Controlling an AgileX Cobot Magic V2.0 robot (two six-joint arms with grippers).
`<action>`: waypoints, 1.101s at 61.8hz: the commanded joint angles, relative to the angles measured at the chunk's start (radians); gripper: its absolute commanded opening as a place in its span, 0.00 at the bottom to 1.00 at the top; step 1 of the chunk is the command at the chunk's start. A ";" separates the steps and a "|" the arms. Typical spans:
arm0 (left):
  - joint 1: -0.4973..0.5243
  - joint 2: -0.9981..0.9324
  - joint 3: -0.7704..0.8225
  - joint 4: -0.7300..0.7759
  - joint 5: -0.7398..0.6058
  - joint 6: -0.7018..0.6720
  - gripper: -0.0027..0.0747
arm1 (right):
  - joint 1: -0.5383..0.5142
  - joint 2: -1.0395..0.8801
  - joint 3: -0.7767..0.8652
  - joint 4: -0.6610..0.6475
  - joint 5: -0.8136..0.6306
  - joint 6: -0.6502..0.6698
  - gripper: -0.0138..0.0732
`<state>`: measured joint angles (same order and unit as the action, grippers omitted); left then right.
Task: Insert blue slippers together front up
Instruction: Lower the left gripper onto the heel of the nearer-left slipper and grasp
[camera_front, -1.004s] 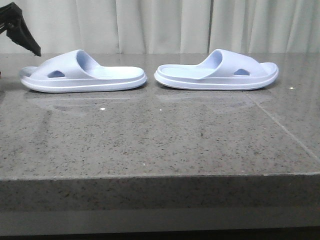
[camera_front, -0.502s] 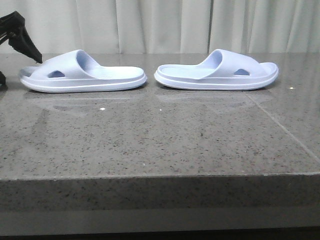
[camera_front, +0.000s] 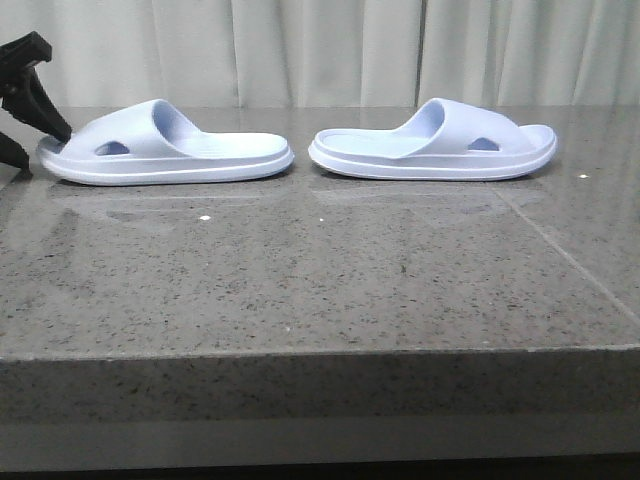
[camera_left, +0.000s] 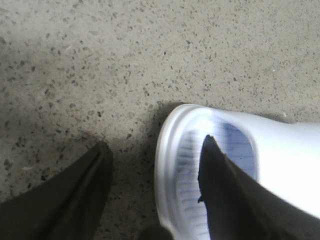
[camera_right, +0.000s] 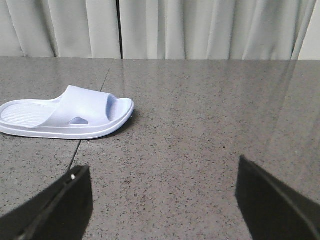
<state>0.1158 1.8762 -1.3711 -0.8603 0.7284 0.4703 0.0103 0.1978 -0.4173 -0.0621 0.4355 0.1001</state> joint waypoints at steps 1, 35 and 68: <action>-0.002 -0.030 -0.017 -0.042 0.032 0.000 0.54 | -0.005 0.021 -0.039 -0.014 -0.086 -0.006 0.85; -0.002 0.062 -0.017 -0.168 0.107 0.095 0.44 | -0.005 0.021 -0.039 -0.014 -0.087 -0.006 0.85; 0.029 0.081 -0.019 -0.317 0.264 0.149 0.01 | -0.005 0.021 -0.039 -0.014 -0.087 -0.006 0.85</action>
<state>0.1353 1.9737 -1.3885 -1.1338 0.8674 0.5925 0.0103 0.1978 -0.4173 -0.0621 0.4355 0.1001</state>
